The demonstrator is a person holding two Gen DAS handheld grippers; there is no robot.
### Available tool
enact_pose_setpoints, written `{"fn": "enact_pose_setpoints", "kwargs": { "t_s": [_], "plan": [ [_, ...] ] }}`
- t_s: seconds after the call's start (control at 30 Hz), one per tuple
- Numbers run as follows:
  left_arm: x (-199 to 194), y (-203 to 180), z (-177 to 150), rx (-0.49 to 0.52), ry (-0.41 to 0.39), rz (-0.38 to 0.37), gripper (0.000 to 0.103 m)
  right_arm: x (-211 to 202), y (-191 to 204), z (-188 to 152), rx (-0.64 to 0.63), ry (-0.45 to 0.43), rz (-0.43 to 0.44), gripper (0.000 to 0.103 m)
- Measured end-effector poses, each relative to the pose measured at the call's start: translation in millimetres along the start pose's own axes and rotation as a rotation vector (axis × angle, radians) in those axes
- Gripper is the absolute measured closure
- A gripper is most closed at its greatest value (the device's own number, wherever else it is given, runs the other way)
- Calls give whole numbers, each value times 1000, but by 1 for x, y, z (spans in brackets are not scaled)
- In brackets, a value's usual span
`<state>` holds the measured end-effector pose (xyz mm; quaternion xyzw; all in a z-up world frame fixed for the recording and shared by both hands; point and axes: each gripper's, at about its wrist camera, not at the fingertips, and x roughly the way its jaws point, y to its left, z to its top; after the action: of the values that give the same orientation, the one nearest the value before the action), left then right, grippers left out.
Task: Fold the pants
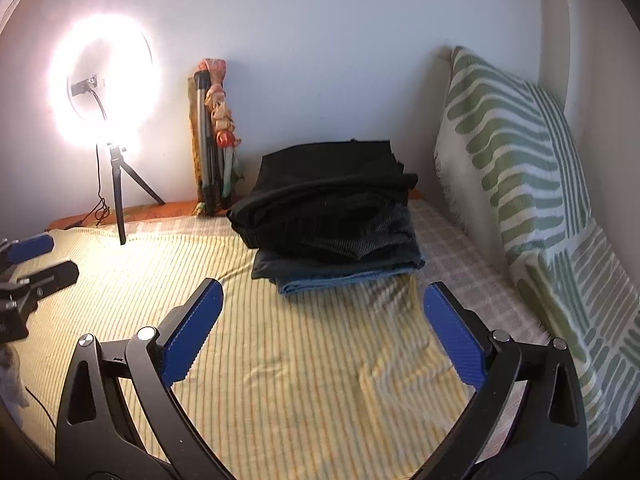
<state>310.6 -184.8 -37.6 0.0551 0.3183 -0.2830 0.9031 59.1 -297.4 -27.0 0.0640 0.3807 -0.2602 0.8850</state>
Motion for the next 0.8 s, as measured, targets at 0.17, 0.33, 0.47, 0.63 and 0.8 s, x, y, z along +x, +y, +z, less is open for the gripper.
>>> {"fn": "enact_pose_setpoints", "kwargs": {
  "t_s": [0.17,0.33,0.47,0.63,0.8],
  "plan": [
    [4,4,-11,-13,6,-5,18,9,4,-9,4,15,-1,1],
    [10,5,-16,-5,22,5,18,10,5,-11,18,4,0,1],
    [11,8,-18,-17,29,-7,18,15,7,-13,14,7,2,1],
    [9,10,-17,-20,17,-5,18,19,11,-17,-8,11,-6,1],
    [9,13,-16,-29,12,-7,18,20,12,-19,-13,15,-15,1]
  ]
}}
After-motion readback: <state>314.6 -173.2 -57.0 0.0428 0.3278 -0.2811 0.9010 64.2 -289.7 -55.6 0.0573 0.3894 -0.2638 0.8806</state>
